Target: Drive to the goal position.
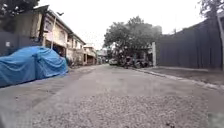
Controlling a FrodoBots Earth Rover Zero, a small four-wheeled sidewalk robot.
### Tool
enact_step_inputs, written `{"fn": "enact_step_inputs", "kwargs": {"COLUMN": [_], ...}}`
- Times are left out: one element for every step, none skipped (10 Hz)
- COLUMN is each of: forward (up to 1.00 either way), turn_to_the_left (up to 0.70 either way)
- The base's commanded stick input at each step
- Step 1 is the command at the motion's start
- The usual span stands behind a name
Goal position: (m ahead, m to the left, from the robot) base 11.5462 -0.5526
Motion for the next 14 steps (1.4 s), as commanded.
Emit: {"fn": "enact_step_inputs", "kwargs": {"forward": [1.0, 1.0, 1.0, 1.0, 1.0, 1.0, 1.0, 1.0, 1.0, 1.0, 1.0, 1.0, 1.0, 1.0], "turn_to_the_left": [0.0, 0.0, 0.0, 0.0, 0.0, 0.0, 0.0, 0.0, 0.0, 0.0, 0.12, 0.19, 0.0, 0.0]}}
